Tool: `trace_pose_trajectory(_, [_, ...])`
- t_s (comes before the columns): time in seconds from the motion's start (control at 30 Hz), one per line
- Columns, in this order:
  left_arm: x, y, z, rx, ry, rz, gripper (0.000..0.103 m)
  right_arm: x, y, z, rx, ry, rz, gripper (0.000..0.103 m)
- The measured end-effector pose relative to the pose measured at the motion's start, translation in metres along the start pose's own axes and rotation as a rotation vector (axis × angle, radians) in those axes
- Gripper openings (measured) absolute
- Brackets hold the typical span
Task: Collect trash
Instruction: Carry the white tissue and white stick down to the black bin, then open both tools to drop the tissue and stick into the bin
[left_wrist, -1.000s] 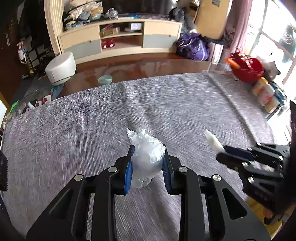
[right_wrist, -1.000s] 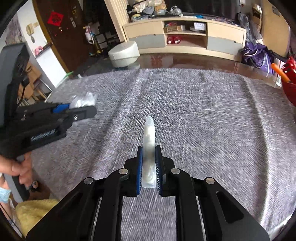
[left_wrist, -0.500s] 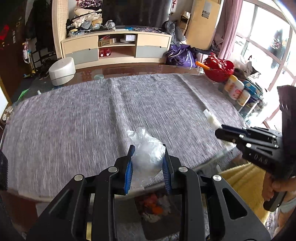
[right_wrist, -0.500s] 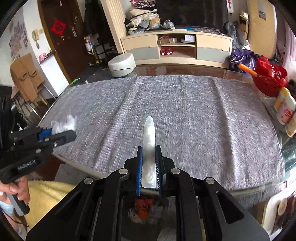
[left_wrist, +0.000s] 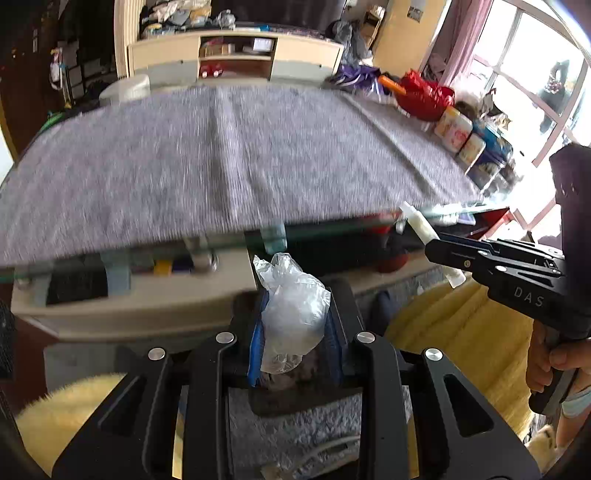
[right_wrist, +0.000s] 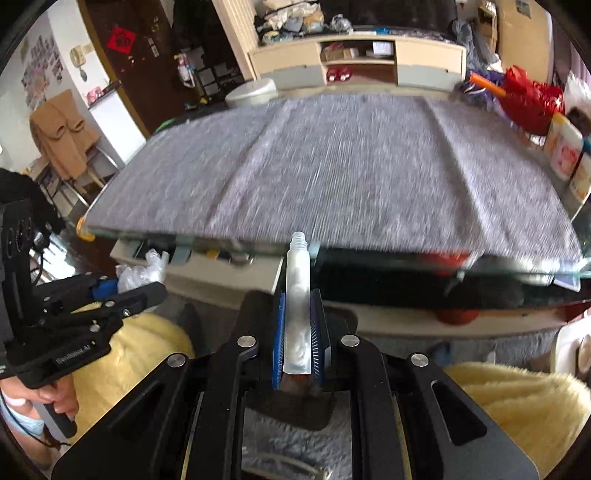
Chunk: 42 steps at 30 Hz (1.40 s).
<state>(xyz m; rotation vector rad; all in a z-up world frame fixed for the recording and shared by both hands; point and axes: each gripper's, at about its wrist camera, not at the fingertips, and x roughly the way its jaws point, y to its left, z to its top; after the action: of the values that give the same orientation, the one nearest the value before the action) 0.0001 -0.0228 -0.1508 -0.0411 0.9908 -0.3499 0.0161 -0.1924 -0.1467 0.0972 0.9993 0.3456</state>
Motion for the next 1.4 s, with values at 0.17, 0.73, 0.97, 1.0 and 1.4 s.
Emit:
trace_pose_trajectory(0.17, [0.023,-0.001,-0.031,-0.012,0.049,-0.016,0.026,0.023,0.001,-0.024,0.013,0.058,0.006,0.014])
trace_pose_trajectory(0.73, [0.111,-0.004,-0.086,-0.023,0.262,-0.059,0.026,0.108,-0.021,-0.071,0.098,0.257,0.035,0.014])
trace_pose_trajectory(0.97, [0.119,0.0,-0.084,-0.04,0.271,-0.066,0.028,0.117,-0.025,-0.068,0.117,0.267,0.043,0.017])
trace_pose_trajectory(1.0, [0.119,0.001,-0.084,-0.045,0.273,-0.069,0.029,0.117,-0.025,-0.068,0.122,0.264,0.039,0.017])
trace_pose_trajectory(1.4, [0.111,0.004,-0.078,-0.052,0.238,-0.002,0.083,0.1,-0.042,-0.056,0.188,0.197,-0.025,0.082])
